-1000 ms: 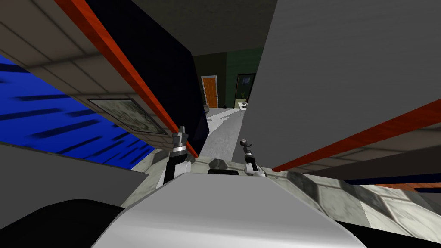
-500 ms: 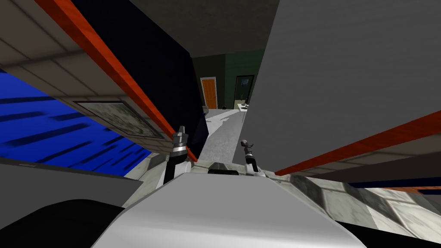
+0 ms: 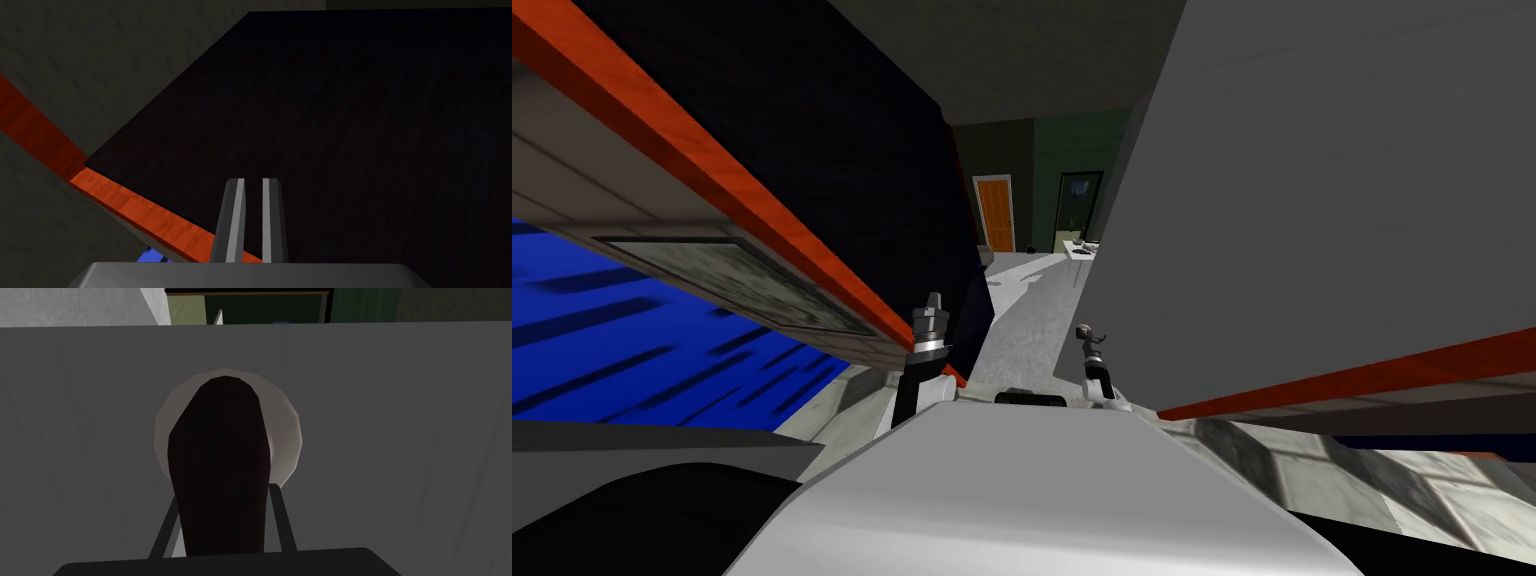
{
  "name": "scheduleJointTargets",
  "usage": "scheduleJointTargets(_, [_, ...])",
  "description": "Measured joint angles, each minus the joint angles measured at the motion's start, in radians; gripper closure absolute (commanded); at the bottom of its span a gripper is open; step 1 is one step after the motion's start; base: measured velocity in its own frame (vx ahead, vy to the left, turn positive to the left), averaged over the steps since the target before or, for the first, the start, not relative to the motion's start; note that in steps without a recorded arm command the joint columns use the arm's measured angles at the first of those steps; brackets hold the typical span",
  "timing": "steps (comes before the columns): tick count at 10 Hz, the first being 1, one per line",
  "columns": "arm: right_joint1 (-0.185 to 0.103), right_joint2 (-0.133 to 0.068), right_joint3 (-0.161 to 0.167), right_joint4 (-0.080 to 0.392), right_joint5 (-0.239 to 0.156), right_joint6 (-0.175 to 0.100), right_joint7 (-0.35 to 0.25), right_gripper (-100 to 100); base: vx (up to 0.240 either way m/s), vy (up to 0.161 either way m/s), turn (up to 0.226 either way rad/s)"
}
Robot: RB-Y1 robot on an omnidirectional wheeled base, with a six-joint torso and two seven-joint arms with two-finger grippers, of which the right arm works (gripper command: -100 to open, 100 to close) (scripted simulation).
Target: Push the door open
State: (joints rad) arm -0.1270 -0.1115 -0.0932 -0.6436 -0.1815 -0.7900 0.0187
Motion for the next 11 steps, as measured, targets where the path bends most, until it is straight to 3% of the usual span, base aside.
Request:
scheduleJointTargets(2, [0.015, -0.001, -0.022, -0.018, -0.012, 0.013, 0.010, 100, 0.216, 0.054, -0.072])
scheduleJointTargets(3, [0.003, -0.010, -0.033, 0.011, -0.019, -0.002, 0.007, 100, 0.209, 0.077, -0.083])
scheduleJointTargets(4, [0.014, -0.009, -0.046, -0.008, -0.025, 0.004, 0.012, 100, 0.199, 0.057, -0.073])
scheduleJointTargets(5, [0.004, -0.009, -0.062, 0.011, -0.033, -0.004, 0.021, 100, 0.195, 0.028, -0.072])
scheduleJointTargets(7, [0.027, -0.006, -0.087, -0.017, -0.046, 0.004, 0.036, 100, 0.202, 0.059, -0.082])
scheduleJointTargets(9, [0.000, -0.021, -0.115, 0.029, -0.062, -0.008, 0.036, 100, 0.198, 0.068, -0.066])
scheduleJointTargets(11, [0.009, -0.022, -0.141, 0.024, -0.075, -0.010, 0.049, 100, 0.207, 0.061, -0.076])
